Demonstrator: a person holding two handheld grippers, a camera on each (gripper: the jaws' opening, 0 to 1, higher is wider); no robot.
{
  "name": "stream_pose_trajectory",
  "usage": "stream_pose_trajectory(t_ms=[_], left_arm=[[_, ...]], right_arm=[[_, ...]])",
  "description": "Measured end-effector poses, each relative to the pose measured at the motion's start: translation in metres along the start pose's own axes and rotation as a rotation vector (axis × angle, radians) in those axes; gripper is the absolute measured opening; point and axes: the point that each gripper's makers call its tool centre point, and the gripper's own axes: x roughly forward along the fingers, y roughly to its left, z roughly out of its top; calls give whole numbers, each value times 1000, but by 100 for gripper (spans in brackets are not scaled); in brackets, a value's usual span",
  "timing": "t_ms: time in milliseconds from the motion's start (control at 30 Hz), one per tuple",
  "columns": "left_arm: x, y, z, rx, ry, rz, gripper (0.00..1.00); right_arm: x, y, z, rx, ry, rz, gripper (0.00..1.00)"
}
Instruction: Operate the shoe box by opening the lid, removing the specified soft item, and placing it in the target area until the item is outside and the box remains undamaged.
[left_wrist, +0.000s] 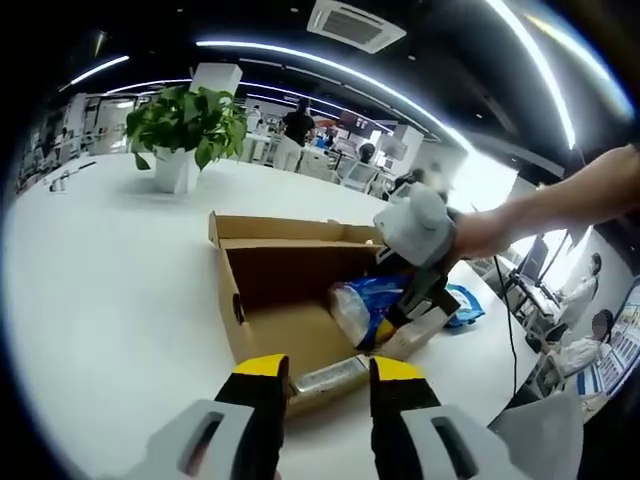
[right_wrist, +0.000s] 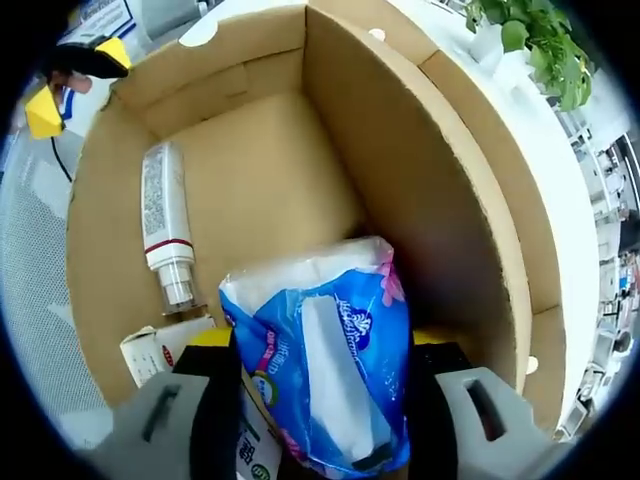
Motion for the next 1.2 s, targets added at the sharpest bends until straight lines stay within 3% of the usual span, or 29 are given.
stream_pose_trajectory(t_ms=[167, 367, 600, 900, 1067, 1200], left_arm=[[7, -5, -1, 33, 21, -20, 33], [8, -8, -4, 18, 19, -6, 33], [3, -10, -16, 7, 14, 28, 33], [-4, -12, -10, 43, -24, 73, 34], [-7, -6, -8, 39, -39, 105, 34], [-9, -5, -7, 33, -50, 117, 34]], right_arm=[[-1, 7, -1, -9, -29, -3, 48], [-5, 14, -2, -59, -42, -22, 34], [-18, 10, 3, -72, -104, -57, 28], [-51, -1, 17, -16, -243, -96, 26], [-86, -16, 36, 80, -393, -149, 25], [-115, -27, 41, 168, -488, -139, 25]])
